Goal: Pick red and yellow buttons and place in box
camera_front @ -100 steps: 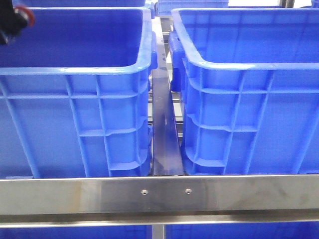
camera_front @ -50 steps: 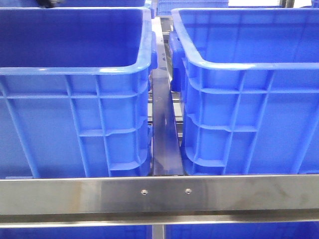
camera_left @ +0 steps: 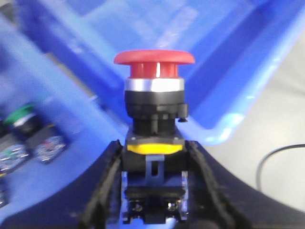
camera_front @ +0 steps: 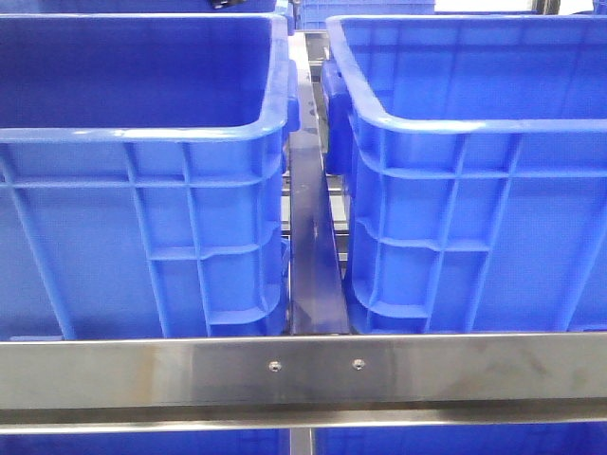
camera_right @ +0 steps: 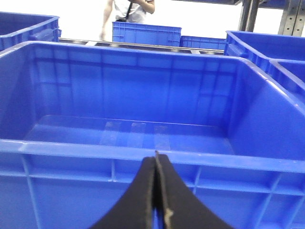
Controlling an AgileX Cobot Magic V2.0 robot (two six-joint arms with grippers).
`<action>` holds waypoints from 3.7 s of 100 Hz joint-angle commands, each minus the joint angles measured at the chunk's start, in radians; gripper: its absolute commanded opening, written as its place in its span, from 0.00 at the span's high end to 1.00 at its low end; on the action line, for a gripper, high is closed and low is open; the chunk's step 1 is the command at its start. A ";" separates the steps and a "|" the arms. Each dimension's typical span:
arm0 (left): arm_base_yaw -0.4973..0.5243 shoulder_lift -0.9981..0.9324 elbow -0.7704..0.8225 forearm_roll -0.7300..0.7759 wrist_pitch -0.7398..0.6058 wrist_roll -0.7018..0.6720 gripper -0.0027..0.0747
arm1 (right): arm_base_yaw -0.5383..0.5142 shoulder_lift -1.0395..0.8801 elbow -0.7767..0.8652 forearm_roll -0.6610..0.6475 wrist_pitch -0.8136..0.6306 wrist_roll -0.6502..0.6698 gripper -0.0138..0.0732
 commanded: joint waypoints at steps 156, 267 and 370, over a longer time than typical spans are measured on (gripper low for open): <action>-0.016 -0.036 -0.030 -0.047 -0.059 -0.001 0.77 | 0.000 0.826 -0.878 1.217 0.818 -0.459 0.16; -0.016 -0.036 -0.030 -0.047 -0.063 -0.001 0.77 | 0.290 1.408 -1.118 1.672 0.897 -0.763 0.16; -0.016 -0.034 -0.038 -0.026 -0.027 -0.001 0.11 | 0.041 1.403 -1.205 1.618 0.951 -0.997 0.55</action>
